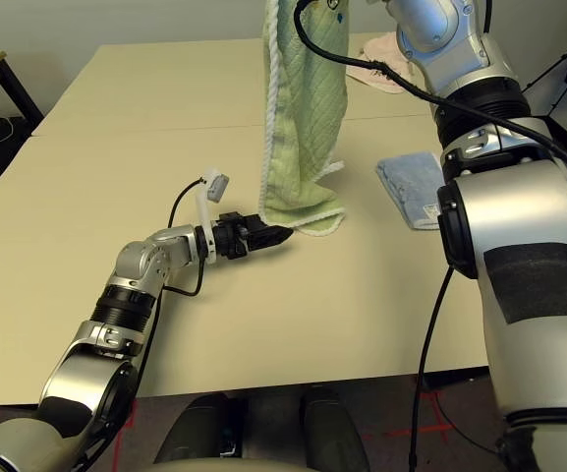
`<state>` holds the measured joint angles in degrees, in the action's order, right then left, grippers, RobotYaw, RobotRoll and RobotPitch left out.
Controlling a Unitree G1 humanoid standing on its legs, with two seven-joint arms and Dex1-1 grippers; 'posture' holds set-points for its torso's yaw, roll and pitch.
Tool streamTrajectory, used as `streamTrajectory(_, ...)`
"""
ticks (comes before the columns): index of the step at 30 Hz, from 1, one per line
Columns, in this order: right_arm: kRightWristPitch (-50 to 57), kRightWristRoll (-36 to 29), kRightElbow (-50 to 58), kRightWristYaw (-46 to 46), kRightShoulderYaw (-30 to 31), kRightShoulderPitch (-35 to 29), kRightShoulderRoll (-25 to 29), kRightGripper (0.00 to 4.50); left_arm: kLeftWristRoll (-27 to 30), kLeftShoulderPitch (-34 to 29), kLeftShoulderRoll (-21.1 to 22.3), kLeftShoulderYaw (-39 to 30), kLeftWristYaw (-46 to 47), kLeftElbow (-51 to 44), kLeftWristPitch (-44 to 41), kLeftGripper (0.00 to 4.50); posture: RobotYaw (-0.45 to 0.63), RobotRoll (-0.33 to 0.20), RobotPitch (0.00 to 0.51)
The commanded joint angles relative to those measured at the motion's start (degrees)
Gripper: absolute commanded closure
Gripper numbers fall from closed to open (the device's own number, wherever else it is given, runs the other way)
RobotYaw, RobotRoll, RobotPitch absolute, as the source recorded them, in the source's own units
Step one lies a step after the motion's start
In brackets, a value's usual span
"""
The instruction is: Fold the towel and set it aside.
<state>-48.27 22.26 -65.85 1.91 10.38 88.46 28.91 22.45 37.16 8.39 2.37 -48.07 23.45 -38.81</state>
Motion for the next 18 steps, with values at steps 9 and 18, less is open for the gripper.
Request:
streamTrajectory(9,-0.2,-0.4,0.1,-0.1,-0.7,0.6,0.2,4.50,0.3,1.2,-1.4,-2.1,2.6,2.4,2.0,4.49,0.04,0.000,0.081)
streamTrajectory(18,-0.2,-0.7,0.2,-0.7,-0.9,-0.8,1.0,4.50,0.1,0.6,0.0,-2.9,3.1,1.0,2.4,4.49,0.03,0.000,0.084)
